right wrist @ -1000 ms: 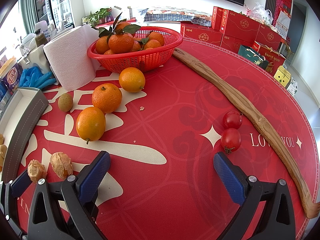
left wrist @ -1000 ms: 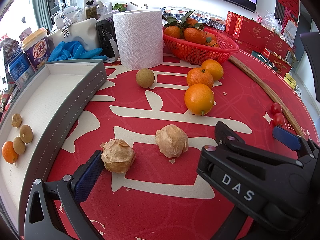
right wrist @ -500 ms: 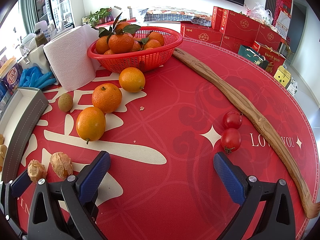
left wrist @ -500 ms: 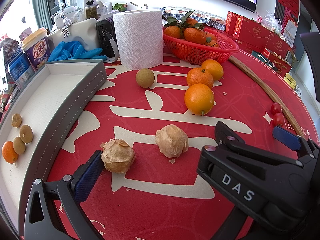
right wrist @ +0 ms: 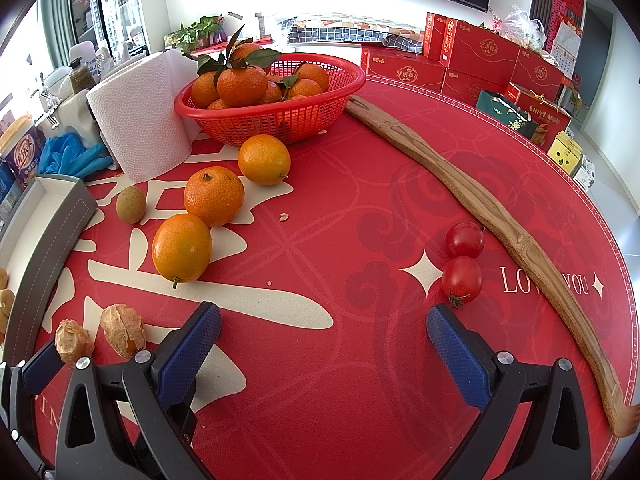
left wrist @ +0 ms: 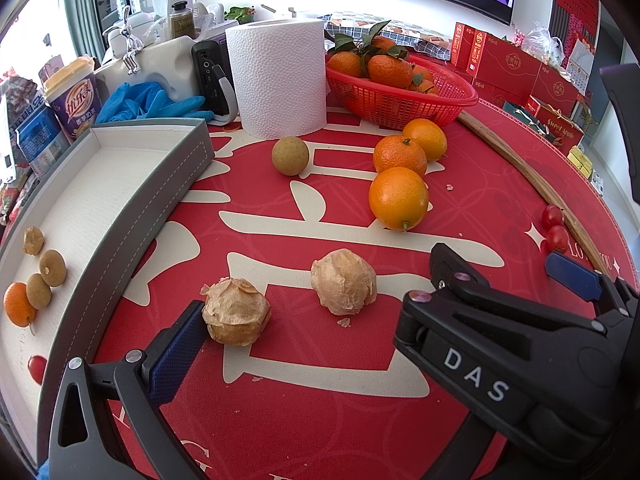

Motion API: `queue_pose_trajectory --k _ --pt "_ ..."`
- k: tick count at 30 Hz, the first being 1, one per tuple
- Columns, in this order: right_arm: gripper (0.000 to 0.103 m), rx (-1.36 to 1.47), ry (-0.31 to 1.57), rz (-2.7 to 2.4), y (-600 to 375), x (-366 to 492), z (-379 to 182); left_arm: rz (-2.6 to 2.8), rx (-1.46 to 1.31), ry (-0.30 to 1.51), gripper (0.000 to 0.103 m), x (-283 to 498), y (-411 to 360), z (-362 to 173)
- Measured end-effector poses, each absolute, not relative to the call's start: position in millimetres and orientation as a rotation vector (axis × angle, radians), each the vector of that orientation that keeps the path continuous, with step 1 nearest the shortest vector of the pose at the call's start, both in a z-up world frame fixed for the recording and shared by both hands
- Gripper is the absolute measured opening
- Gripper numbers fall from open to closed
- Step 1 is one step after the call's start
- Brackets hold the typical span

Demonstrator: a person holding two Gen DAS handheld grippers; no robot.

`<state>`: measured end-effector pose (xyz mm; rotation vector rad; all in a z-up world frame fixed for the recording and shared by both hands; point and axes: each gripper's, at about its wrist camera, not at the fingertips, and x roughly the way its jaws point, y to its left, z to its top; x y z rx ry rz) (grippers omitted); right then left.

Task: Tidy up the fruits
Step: 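Move the right gripper to a husked physalis and close on it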

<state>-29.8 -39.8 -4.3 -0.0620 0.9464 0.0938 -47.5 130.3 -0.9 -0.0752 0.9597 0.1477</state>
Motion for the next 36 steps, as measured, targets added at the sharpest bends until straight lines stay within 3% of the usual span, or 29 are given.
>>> queue_pose_trajectory --k 30,36 --pt "0.103 -0.056 0.940 0.407 -82.5 -29.3 -1.3 -0.031 -0.016 0.937 0.103 -68.8 145.7 24.7" --pt "0.103 0.011 0.956 0.411 -102.8 -32.1 3.2 -0.020 0.112 0.955 0.092 -52.2 116.1 9.8"
